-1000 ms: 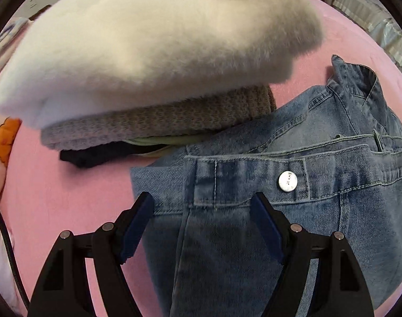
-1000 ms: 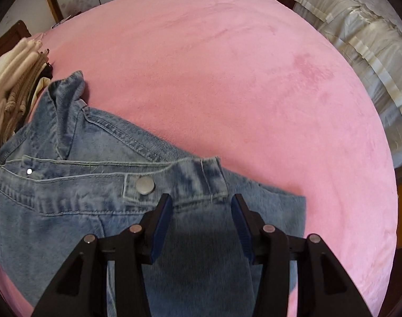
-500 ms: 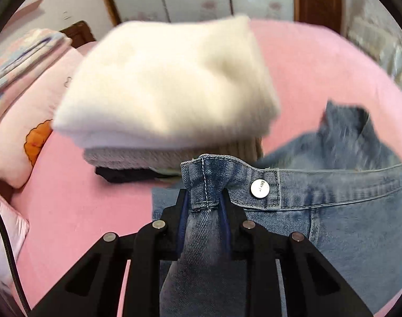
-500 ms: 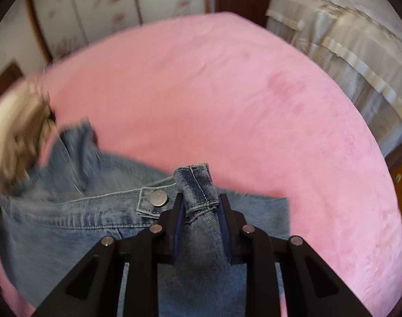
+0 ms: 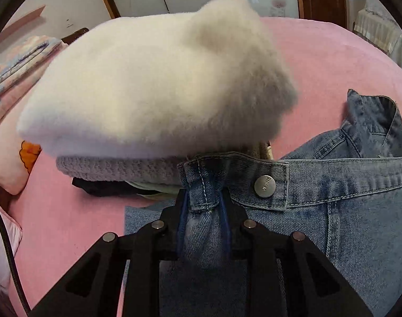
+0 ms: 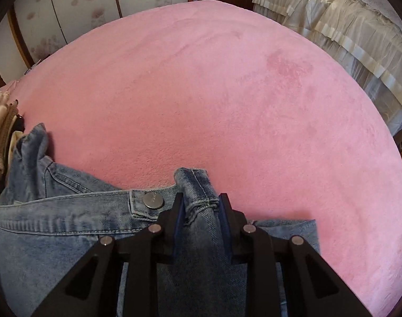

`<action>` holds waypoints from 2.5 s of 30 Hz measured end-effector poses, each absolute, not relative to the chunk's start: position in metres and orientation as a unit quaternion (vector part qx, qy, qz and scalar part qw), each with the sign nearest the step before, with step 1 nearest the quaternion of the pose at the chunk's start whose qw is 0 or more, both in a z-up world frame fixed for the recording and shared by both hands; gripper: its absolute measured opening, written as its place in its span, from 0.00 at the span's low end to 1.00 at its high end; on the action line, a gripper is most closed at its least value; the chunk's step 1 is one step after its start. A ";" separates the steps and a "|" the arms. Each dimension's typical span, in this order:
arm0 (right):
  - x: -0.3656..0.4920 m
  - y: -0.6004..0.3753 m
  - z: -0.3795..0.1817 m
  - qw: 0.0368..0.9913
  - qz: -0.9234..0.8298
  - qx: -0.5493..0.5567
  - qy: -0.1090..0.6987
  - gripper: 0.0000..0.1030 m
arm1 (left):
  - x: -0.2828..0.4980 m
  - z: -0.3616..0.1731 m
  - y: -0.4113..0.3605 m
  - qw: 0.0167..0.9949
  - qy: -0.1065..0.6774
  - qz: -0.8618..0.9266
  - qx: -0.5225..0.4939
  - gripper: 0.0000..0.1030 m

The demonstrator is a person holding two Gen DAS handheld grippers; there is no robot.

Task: Fold large clothes

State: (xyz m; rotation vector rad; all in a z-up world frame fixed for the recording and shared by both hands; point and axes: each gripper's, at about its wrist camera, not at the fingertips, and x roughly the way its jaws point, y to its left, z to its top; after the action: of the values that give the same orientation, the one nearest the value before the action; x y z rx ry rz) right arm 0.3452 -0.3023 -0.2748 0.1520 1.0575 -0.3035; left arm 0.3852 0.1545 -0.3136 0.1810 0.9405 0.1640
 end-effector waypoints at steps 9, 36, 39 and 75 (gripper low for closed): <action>0.329 -0.287 -0.236 0.858 -0.139 0.037 0.494 0.32 | 0.372 -0.298 0.174 0.880 0.464 0.074 0.076 0.69; 0.168 -0.203 -0.258 0.866 -0.067 -0.014 0.496 0.29 | 0.219 -0.319 0.138 0.853 0.513 0.096 0.004 0.84; 0.159 -0.260 -0.256 0.860 -0.136 -0.001 0.492 0.29 | 0.224 -0.325 0.169 0.851 0.508 0.131 -0.002 0.88; 0.156 -0.194 -0.143 0.840 -0.060 0.084 0.532 0.20 | 0.209 -0.209 0.195 0.794 0.600 0.068 -0.077 0.90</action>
State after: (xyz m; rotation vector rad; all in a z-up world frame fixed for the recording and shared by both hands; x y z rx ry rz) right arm 0.1561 -0.1938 -0.1428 0.1767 1.1256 -0.1276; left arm 0.2090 0.1946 -0.2094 -0.1646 1.2892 0.1455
